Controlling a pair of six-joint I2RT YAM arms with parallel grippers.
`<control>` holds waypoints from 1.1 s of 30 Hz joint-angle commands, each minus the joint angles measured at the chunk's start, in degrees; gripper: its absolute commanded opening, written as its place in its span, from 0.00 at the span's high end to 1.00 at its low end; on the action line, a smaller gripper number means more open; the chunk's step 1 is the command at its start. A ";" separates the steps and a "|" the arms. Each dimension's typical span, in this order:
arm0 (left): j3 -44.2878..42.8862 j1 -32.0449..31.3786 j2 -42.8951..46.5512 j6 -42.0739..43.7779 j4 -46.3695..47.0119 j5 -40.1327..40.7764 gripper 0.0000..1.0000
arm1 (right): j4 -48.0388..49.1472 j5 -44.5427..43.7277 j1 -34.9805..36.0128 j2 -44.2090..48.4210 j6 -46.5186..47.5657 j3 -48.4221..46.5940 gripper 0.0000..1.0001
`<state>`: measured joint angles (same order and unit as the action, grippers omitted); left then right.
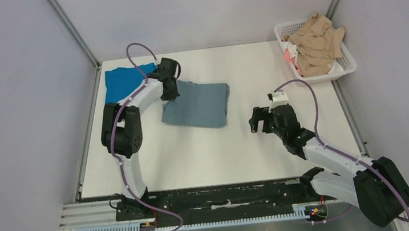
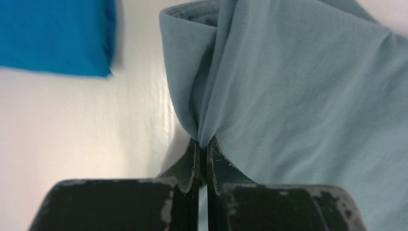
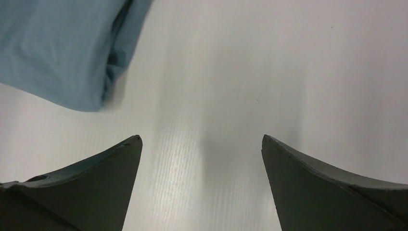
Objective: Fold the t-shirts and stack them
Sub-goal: Put the neatly folded tshirt into the corner of the board with the left arm
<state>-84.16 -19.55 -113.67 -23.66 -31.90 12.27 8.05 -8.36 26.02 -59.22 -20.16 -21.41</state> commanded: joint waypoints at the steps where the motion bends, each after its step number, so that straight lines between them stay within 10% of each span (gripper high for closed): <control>1: -12.15 1.64 -2.72 16.99 -3.63 10.00 0.98 | 0.82 -5.37 -0.24 -1.47 3.25 -1.00 0.02; 33: -42.93 10.59 -8.46 38.63 -1.85 15.88 0.98 | -0.22 -12.55 -0.40 -11.71 5.58 -4.43 0.02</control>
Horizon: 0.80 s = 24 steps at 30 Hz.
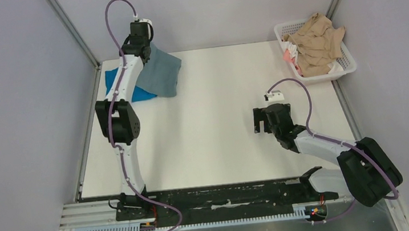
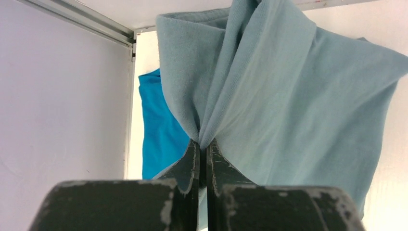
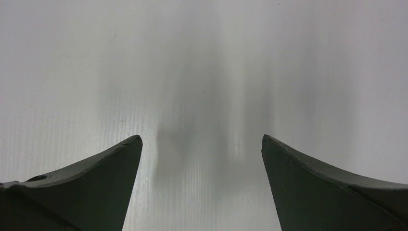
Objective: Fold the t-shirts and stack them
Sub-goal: Put the neatly folded tshirt into the corner of the board with the left arm
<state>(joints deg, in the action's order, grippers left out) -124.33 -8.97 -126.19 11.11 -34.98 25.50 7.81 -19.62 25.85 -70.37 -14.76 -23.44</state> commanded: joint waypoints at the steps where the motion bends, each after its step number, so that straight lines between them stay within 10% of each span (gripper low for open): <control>1: -2.83 0.03 4.44 4.14 1.31 3.00 0.98 | -0.16 -1.28 -0.19 -0.77 0.13 -2.48 0.02; 24: -3.34 3.88 8.24 5.22 -0.21 4.26 0.98 | -0.52 -0.60 -0.18 -3.23 -0.84 -3.17 0.02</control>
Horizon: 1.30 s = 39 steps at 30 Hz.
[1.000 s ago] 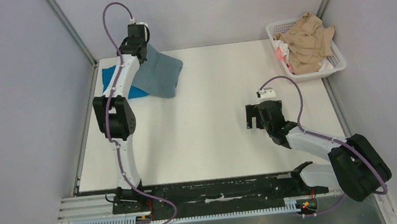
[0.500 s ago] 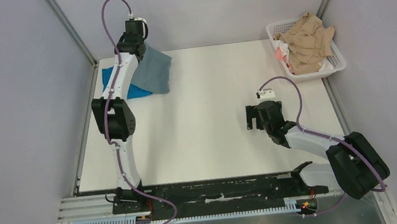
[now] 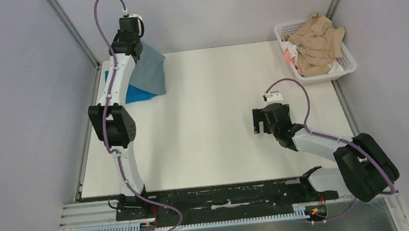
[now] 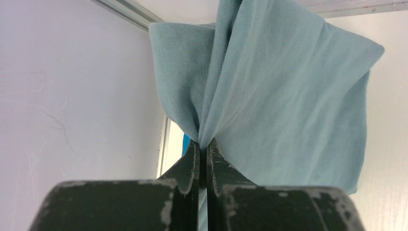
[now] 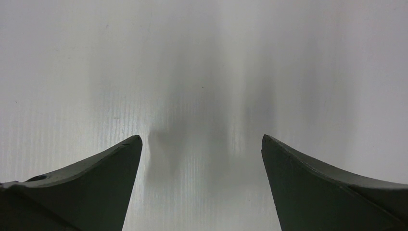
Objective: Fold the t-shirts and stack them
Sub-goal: Put the neatly folded tshirt into the corner of the board with the left arm
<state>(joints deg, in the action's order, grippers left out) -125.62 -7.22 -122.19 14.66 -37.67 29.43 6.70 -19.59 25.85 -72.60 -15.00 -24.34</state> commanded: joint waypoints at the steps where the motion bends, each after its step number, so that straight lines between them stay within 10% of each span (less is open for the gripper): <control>1: -1.34 2.57 4.24 1.37 2.98 -0.13 0.98 | 0.59 -0.40 -0.18 -1.29 -0.60 -2.37 0.02; 18: 3.17 13.99 -10.12 -3.87 11.89 -0.79 0.98 | -0.87 -0.72 -0.21 -5.26 -0.83 -4.04 0.02; 19: 2.97 14.31 -10.92 -4.54 11.79 0.13 0.96 | -1.11 -0.86 -0.26 -5.26 -0.88 -4.21 0.02; 24: 0.62 15.37 -12.64 -10.61 10.07 3.90 0.23 | -2.36 -1.06 -0.18 -3.95 -1.11 -4.50 0.02; 30: 6.78 15.22 -2.38 -24.50 7.18 -4.53 0.19 | -3.18 -2.66 -0.18 1.85 -2.50 -2.86 0.02; 39: 39.70 13.79 24.01 -41.03 19.79 -25.68 0.17 | -3.48 -1.65 -0.18 14.10 -4.80 2.71 0.02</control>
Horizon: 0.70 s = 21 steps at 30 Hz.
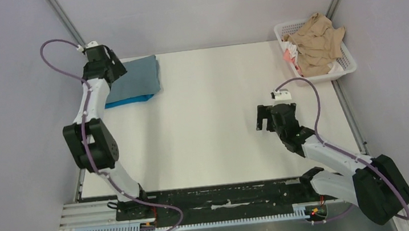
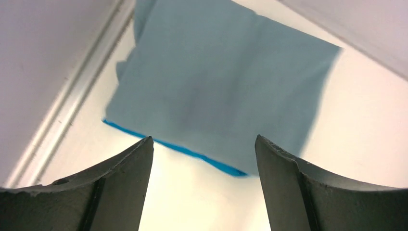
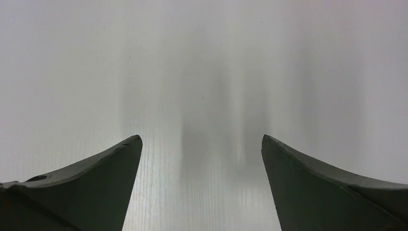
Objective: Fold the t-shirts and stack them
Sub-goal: Put the neatly folded tshirt into the corner of the board with the left arm, then reset both arms
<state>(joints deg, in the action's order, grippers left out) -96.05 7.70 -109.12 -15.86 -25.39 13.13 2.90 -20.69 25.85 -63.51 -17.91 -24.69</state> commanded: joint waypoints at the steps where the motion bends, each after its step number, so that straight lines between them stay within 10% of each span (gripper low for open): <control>1: 14.65 -1.94 13.69 -11.38 8.89 -10.39 0.17 | 0.44 -0.31 -0.24 6.72 -2.12 4.26 0.02; 11: 56.43 -23.67 49.58 -12.94 15.13 -6.03 0.16 | 0.05 -0.70 -0.20 17.43 -5.00 12.90 0.02; 21: 70.77 -26.56 73.73 -17.37 9.07 0.19 0.16 | 0.18 -7.91 -0.20 24.73 -7.08 16.43 0.02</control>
<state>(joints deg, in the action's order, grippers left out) -26.02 -18.70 -38.96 -30.11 -15.20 8.58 2.20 -24.03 25.80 -41.39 -23.66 -8.08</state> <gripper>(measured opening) 0.840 0.979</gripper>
